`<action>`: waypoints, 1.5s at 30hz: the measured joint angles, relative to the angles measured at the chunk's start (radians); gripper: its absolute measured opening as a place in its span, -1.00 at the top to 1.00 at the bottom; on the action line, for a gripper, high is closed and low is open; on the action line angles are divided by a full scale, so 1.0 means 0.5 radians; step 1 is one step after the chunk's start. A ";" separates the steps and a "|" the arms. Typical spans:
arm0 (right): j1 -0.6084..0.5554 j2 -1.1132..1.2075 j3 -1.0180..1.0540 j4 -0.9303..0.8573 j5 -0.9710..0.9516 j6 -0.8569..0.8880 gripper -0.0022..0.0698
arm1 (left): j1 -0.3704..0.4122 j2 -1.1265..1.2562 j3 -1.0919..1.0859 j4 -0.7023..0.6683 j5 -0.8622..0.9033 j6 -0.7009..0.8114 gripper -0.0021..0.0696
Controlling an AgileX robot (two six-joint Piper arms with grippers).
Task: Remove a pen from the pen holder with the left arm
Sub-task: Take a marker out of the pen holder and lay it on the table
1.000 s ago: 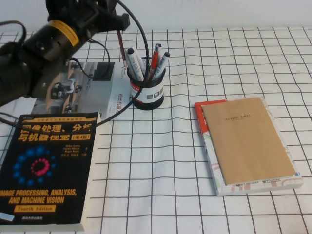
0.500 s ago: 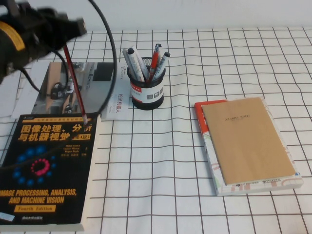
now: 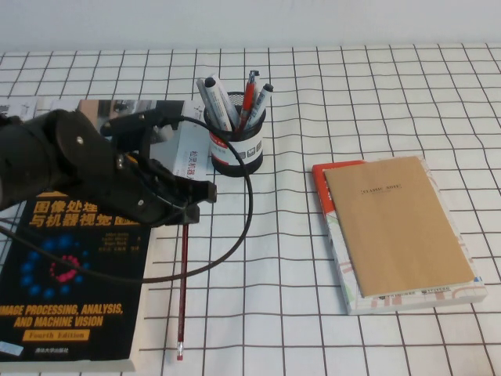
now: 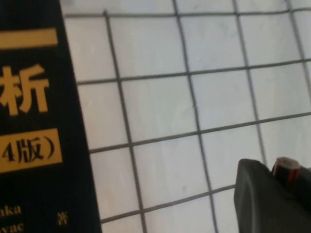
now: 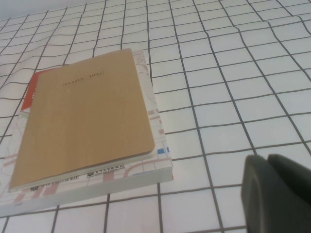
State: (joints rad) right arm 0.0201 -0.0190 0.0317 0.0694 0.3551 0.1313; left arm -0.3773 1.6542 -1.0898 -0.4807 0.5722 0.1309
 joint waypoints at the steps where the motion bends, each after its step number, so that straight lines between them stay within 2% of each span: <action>1: 0.000 0.000 0.000 0.000 0.000 0.000 0.98 | 0.004 0.058 0.000 -0.008 -0.008 -0.018 0.88; 9: 0.000 0.000 0.000 0.000 0.000 0.000 0.99 | 0.037 0.368 0.000 -0.039 -0.162 -0.165 0.86; 11: 0.000 0.000 0.000 0.000 0.000 0.000 0.98 | 0.037 0.393 0.000 -0.039 -0.198 -0.185 0.76; 14: 0.000 0.000 0.000 0.000 0.000 0.000 0.99 | 0.037 0.393 0.000 -0.039 -0.256 -0.200 0.50; 17: 0.000 0.000 0.000 0.000 0.000 0.000 0.99 | 0.037 0.393 0.000 -0.020 -0.289 -0.207 0.35; 23: 0.000 0.000 0.000 0.000 0.000 0.000 0.98 | 0.037 0.295 -0.004 0.127 -0.318 -0.236 0.30; 27: 0.000 0.001 0.000 0.000 0.000 0.000 0.99 | 0.037 0.049 0.035 0.291 -0.509 -0.241 0.29; 30: 0.000 0.001 0.000 0.000 0.000 0.000 0.98 | 0.037 -0.206 0.171 0.455 -0.775 -0.241 0.37; 33: 0.000 0.001 0.000 0.000 0.000 0.000 0.98 | 0.037 -0.507 0.423 0.631 -1.033 -0.241 0.72; 35: 0.000 0.001 0.000 0.000 0.000 0.000 0.99 | 0.037 -0.706 0.622 0.745 -1.211 -0.241 0.85; 41: 0.000 0.001 0.000 0.000 0.000 0.000 0.99 | 0.037 -1.212 1.076 0.878 -1.500 -0.241 0.93; 45: 0.000 0.001 0.000 0.000 0.000 0.000 0.98 | 0.037 -1.484 1.237 0.961 -1.471 -0.250 0.94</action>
State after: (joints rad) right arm 0.0201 -0.0184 0.0317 0.0694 0.3551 0.1313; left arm -0.3590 0.9124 -0.4716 0.0000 -0.1633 0.0061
